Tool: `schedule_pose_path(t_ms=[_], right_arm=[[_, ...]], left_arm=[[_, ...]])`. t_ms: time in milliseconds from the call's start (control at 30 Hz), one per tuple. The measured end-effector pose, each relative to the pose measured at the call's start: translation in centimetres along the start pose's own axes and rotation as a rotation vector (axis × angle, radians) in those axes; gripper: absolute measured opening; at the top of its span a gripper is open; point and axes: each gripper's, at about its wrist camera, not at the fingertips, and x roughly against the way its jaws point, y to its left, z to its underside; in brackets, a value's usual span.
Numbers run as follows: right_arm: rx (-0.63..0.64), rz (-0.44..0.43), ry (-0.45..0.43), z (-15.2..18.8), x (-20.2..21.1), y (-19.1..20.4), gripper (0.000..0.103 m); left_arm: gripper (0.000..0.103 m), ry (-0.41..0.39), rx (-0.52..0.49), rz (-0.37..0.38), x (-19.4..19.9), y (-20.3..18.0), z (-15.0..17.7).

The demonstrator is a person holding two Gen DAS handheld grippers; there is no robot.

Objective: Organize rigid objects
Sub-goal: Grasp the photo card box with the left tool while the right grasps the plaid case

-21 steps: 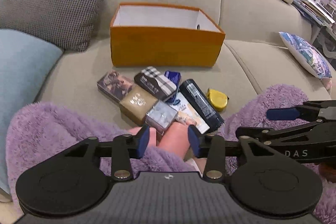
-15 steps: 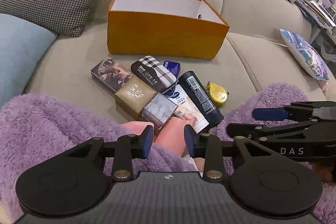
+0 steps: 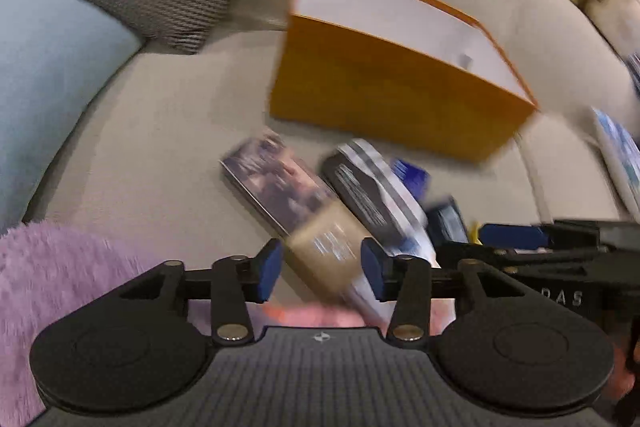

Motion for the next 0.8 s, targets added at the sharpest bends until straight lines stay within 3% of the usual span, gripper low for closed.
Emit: schedule_pose_path(t_ms=[267, 467, 633, 700, 800], right_arm=[[0.059, 0.029, 0.055, -5.5, -6.8, -0.3, 0.060], [0.075, 0.024, 0.143, -6.6, -10.4, -1.4, 0.060], [0.139, 0.001, 0.135, -6.9, -11.1, -1.6, 0.060], [0.109, -0.040, 0.180, -7.3, -12.4, -1.6, 0.052], [0.047, -0.065, 0.198, -7.5, -13.1, -2.2, 0.054]], left_arm=[[0.062, 0.091, 0.242, -0.025, -5.7, 4.0, -3.5], [0.064, 0.141, 0.365, 0.006, -8.8, 6.3, -3.8], [0.068, 0.134, 0.363, 0.047, -9.8, 6.7, -4.2], [0.068, 0.133, 0.365, 0.060, -10.3, 6.8, -4.6], [0.068, 0.128, 0.385, 0.064, -10.9, 6.7, -4.8]])
